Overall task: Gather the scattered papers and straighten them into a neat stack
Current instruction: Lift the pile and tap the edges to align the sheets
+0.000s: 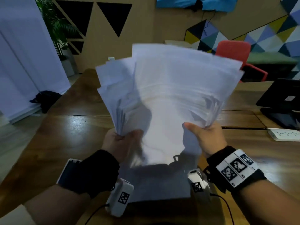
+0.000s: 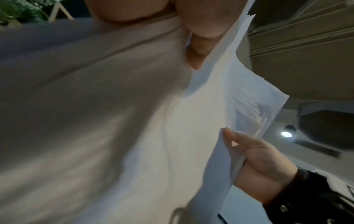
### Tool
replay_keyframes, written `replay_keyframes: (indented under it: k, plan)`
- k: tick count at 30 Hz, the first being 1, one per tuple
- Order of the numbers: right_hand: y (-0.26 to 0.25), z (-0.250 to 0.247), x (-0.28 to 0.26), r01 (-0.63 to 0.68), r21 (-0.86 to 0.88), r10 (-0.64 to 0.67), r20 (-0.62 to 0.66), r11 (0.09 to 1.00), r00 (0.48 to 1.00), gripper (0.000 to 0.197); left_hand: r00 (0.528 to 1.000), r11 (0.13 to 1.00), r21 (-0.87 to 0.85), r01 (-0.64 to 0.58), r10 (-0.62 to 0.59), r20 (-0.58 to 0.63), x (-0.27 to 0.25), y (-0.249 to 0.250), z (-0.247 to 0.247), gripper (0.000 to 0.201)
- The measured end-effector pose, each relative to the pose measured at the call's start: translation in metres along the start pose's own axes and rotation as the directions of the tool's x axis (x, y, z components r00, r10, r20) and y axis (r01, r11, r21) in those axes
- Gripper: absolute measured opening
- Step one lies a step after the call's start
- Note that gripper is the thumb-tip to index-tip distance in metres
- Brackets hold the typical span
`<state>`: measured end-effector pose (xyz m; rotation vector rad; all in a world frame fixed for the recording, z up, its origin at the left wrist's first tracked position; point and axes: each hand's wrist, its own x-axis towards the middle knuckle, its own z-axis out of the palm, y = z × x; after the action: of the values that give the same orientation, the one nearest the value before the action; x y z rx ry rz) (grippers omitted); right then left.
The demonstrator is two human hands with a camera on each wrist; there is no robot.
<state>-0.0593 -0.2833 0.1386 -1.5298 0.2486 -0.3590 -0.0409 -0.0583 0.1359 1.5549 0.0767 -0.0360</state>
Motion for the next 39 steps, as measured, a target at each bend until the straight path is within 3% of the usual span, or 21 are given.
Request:
replay_keyframes:
  k: [5, 7, 10, 11, 12, 14, 16, 19, 23, 24, 27, 29, 31, 33, 34, 36, 39]
  plan:
    - [-0.041, 0.004, -0.012, 0.294, 0.162, -0.299, 0.005, 0.942, 0.954, 0.032, 0.969, 0.971, 0.07, -0.23, 0.235, -0.079, -0.006, 0.028, -0.004, 0.026]
    - [-0.045, 0.005, -0.014, 0.337, 0.203, -0.348, 0.021, 0.919, 0.937, 0.028, 0.963, 0.967, 0.095, -0.236, 0.246, -0.114, -0.003, 0.034, -0.008, 0.021]
    - [-0.034, 0.005, -0.015, 0.274, 0.195, -0.289, 0.054, 0.942, 0.956, 0.074, 0.978, 0.97, 0.185, -0.157, 0.179, -0.109, 0.005, 0.026, -0.011, 0.03]
    - [-0.031, 0.006, -0.015, 0.244, 0.182, -0.257, 0.051, 0.953, 0.965, 0.08, 0.983, 0.971, 0.186, -0.147, 0.165, -0.083, 0.007, 0.022, -0.01, 0.026]
    - [-0.029, 0.007, -0.014, 0.215, 0.177, -0.227, 0.052, 0.961, 0.972, 0.074, 0.982, 0.97, 0.174, -0.169, 0.181, -0.057, 0.008, 0.02, -0.009, 0.023]
    - [-0.027, 0.004, -0.009, 0.159, 0.15, -0.165, 0.026, 0.976, 0.986, 0.036, 0.982, 0.964, 0.2, -0.175, 0.186, -0.038, 0.009, 0.017, -0.004, 0.027]
    - [-0.027, 0.001, -0.004, 0.131, 0.11, -0.132, 0.005, 0.985, 0.991, 0.012, 0.985, 0.982, 0.121, -0.145, 0.155, -0.076, 0.011, 0.017, -0.004, 0.027]
    - [-0.037, -0.004, -0.005, 0.211, 0.172, -0.221, 0.042, 0.962, 0.974, 0.029, 0.985, 0.988, -0.046, -0.149, 0.144, -0.098, 0.009, 0.028, -0.007, 0.026]
    - [-0.039, -0.017, -0.006, 0.294, 0.352, -0.386, 0.226, 0.888, 0.895, 0.033, 0.959, 0.947, -0.156, -0.282, 0.282, -0.023, 0.003, 0.038, -0.013, 0.023]
    - [-0.035, -0.02, -0.006, 0.277, 0.358, -0.382, 0.267, 0.892, 0.885, 0.038, 0.952, 0.935, -0.206, -0.288, 0.302, 0.041, 0.003, 0.038, -0.015, 0.014]
    - [-0.017, -0.021, -0.004, 0.215, 0.321, -0.32, 0.324, 0.922, 0.89, 0.05, 0.929, 0.923, -0.285, -0.259, 0.319, 0.188, 0.007, 0.031, -0.02, 0.051]
    - [-0.011, -0.018, -0.004, 0.155, 0.322, -0.267, 0.34, 0.934, 0.902, 0.055, 0.928, 0.932, -0.287, -0.223, 0.293, 0.228, 0.011, 0.024, -0.022, 0.058]
    - [-0.009, -0.013, -0.005, 0.097, 0.314, -0.215, 0.365, 0.944, 0.906, 0.046, 0.938, 0.951, -0.251, -0.182, 0.245, 0.247, 0.012, 0.016, -0.022, 0.061]
    - [-0.006, -0.007, -0.004, 0.04, 0.271, -0.133, 0.333, 0.962, 0.934, 0.03, 0.962, 0.975, -0.154, -0.158, 0.187, 0.2, 0.008, 0.01, -0.017, 0.058]
    - [-0.006, -0.002, -0.003, 0.019, 0.242, -0.093, 0.295, 0.97, 0.951, 0.026, 0.977, 0.986, -0.1, -0.132, 0.146, 0.153, 0.007, 0.01, -0.013, 0.046]
    - [-0.008, 0.007, -0.002, 0.01, 0.184, -0.05, 0.209, 0.983, 0.977, 0.032, 0.995, 0.996, 0.0, -0.092, 0.092, 0.04, 0.005, 0.014, -0.006, 0.019]
    - [-0.021, 0.018, -0.004, 0.06, 0.203, -0.085, 0.119, 0.977, 0.989, 0.047, 0.995, 0.997, -0.019, -0.075, 0.073, -0.062, 0.005, 0.02, -0.003, 0.019]
